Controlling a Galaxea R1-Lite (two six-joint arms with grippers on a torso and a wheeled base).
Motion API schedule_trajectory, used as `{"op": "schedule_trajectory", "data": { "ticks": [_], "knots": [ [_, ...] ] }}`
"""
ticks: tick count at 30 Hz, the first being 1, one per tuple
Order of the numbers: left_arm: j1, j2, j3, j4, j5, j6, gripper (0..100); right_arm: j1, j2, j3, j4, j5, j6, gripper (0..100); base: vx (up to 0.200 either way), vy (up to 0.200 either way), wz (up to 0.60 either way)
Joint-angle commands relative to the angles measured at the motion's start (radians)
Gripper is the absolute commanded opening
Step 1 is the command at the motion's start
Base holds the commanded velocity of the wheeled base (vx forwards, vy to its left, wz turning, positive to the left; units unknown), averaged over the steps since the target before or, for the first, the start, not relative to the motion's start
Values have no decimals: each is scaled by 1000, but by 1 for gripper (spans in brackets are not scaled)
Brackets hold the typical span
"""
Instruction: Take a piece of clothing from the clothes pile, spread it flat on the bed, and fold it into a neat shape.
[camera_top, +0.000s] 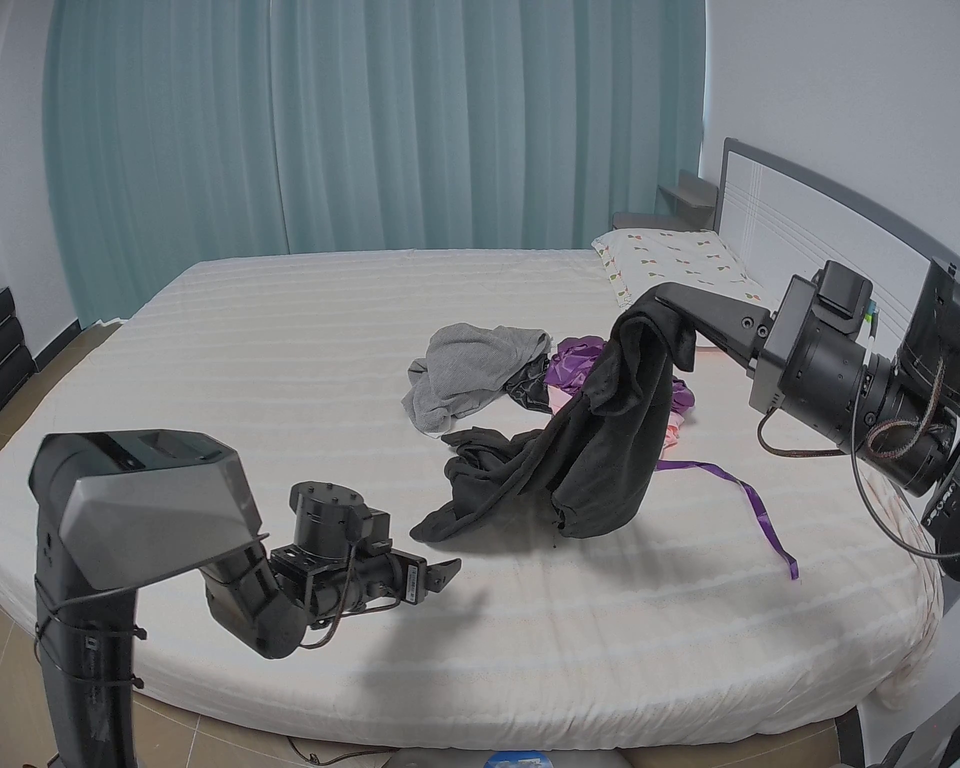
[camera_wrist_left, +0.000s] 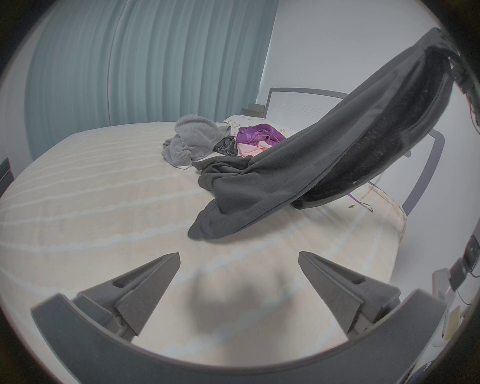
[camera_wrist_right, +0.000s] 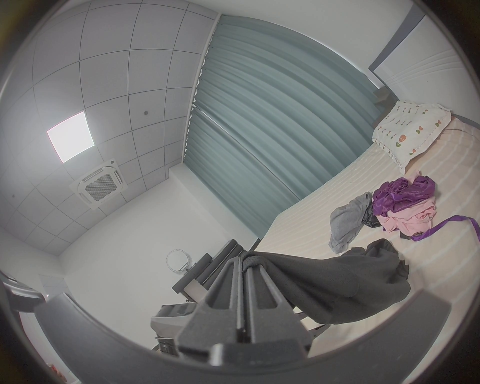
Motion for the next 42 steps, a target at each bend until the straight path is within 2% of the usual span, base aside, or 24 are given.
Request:
{"op": "schedule_trajectory", "data": {
  "ticks": [1,5,8,9,14,18,20,27,31,33,35,36,37,38,42],
  "knots": [
    [-35,151,-122,-6,14,-2,100,1,-10,3,2,0,0,0,0,0,0],
    [-37,200,-222,3,29,-4,100,5,-10,1,2,1,-1,0,0,0,0],
    [-32,246,-301,4,80,-4,100,5,-7,1,2,1,-1,0,0,0,0],
    [-29,257,-318,4,87,-4,0,4,-4,0,2,1,-1,0,0,0,0],
    [-24,274,-341,4,90,-13,0,4,0,-2,2,1,-3,0,0,0,0],
    [-23,259,-311,-3,93,-27,0,-13,3,-2,2,1,-3,0,0,0,0],
    [-17,214,-266,-19,93,-68,0,-39,4,0,2,1,-6,0,0,0,0],
    [11,-60,-62,-71,115,-222,0,-145,47,-3,4,6,-41,0,0,0,0],
    [46,-251,-28,-54,161,-300,0,-217,165,-28,-16,4,-166,0,0,0,0],
    [55,-312,-28,-37,168,-311,0,-231,207,-63,-30,-6,-185,0,0,0,0],
    [65,-396,-44,0,204,-317,0,-236,245,-132,-59,-51,-190,0,0,0,0],
    [65,-396,-44,0,204,-317,0,-236,245,-132,-59,-51,-190,0,0,0,0],
    [66,-470,-59,4,236,-318,0,-236,257,-226,-74,-134,-195,0,0,0,0],
    [66,-501,-59,6,238,-318,0,-234,257,-262,-77,-158,-195,0,0,0,0],
    [68,-602,-53,12,247,-320,0,-233,227,-336,-111,-198,-185,0,0,0,0]
  ]
}}
